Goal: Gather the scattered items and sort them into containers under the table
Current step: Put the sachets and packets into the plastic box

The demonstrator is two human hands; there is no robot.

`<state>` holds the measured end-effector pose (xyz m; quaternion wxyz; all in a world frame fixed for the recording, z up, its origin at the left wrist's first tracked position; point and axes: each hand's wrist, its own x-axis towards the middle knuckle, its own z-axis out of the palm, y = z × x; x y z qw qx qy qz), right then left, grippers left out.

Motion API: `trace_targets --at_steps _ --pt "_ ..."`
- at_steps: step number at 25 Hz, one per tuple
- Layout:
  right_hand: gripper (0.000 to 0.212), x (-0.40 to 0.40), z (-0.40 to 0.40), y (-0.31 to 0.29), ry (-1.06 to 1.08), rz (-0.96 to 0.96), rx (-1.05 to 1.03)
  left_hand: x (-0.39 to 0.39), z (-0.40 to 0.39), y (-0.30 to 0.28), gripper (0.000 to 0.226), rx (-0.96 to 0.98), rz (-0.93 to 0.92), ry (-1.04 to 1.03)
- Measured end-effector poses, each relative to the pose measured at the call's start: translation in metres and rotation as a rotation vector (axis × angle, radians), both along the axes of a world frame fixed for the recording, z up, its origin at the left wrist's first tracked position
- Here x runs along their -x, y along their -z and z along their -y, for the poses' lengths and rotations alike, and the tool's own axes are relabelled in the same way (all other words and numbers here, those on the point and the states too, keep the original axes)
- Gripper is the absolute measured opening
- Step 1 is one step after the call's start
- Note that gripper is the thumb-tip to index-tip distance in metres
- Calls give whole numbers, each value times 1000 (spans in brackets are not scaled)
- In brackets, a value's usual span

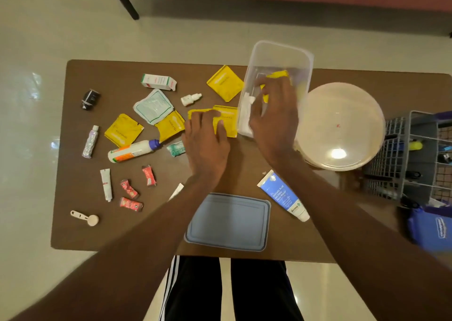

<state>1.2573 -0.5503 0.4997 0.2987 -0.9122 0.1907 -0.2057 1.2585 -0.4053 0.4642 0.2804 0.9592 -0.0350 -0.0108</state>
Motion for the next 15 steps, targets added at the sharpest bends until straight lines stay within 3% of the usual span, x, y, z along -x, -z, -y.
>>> trace_targets --at_steps 2,5,8,10,15 --pt "20 18 -39 6 -212 1 -107 15 -34 15 21 -51 -48 -18" --pt "30 29 -78 26 -394 -229 -135 24 -75 36 30 -205 -160 32" --pt "48 15 -93 43 -415 -566 -57 25 -94 42 48 -286 -277 178" --pt "61 2 -101 51 -427 -714 8 24 -100 40 46 -296 -313 223" --pt "64 -20 -119 66 -447 -809 176 26 -115 35 41 -302 -444 152"
